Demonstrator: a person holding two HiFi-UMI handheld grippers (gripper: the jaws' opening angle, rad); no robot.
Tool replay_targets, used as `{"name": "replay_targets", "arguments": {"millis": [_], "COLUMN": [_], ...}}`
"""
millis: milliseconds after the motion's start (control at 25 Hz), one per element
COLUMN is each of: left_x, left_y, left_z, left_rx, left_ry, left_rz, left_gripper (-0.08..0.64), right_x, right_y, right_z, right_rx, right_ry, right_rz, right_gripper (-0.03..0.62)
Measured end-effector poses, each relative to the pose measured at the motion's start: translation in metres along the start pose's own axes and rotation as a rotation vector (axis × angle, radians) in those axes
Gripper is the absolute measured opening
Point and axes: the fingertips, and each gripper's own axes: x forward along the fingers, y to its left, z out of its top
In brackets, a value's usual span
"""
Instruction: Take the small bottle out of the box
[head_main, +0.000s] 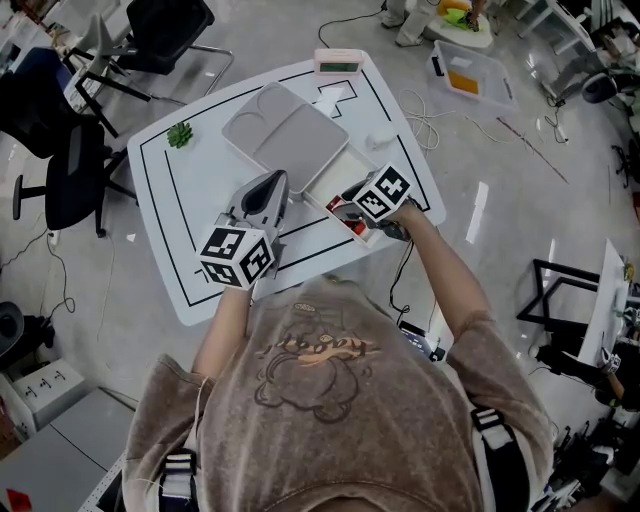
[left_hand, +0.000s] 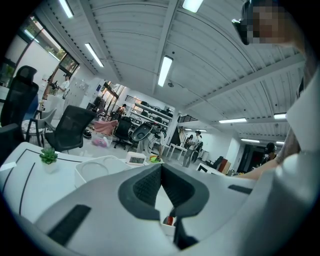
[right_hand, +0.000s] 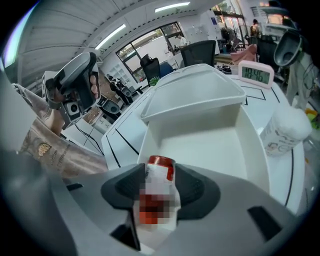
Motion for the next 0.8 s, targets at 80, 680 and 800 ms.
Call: {"name": "replay_targets", "arguments": {"millis": [80, 680, 800], "left_x": [-0.0003, -0.0008, 0.0], "left_y": [-0.0004, 0.0012, 0.0001], "left_z": [-0.0007, -0.0008, -0.0006], "left_rx": [0.0, -0.001, -0.001], "left_ry": [0.0, 0.001, 0.001], "left_rz": [-0.003, -0.001, -0.006], "left_gripper": [0.008, 0.008, 0.008], "right_x": [-0.0013, 0.0055, 0.0056], "right_y": [-0.0019, -0.0064, -0.0026], "right_z": [0.0012, -0.0067, -0.0068], "right_rx": [-0.015, 0.137, 0.141], "right_ry": [0.009, 0.014, 0.01], "right_rz": [-0.024, 0.038, 0.062], "right_gripper": [0.19, 0.233, 0.193]}}
